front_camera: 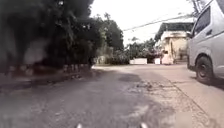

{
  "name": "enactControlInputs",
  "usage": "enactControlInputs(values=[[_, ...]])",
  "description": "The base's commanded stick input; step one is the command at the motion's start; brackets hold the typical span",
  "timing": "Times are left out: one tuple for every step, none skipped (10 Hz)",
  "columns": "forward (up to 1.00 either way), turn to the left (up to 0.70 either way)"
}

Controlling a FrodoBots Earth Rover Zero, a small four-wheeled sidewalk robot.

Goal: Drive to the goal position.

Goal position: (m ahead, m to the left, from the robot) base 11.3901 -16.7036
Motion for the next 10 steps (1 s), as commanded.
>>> enactControlInputs(values=[[0.85,-0.15],[0.85,-0.34],[0.85,-0.34],[0.85,-0.34],[0.85,-0.25],[0.85,-0.01],[0.85,0.00],[0.85,0.00],[0.85,0.00],[0.85,0.00]])
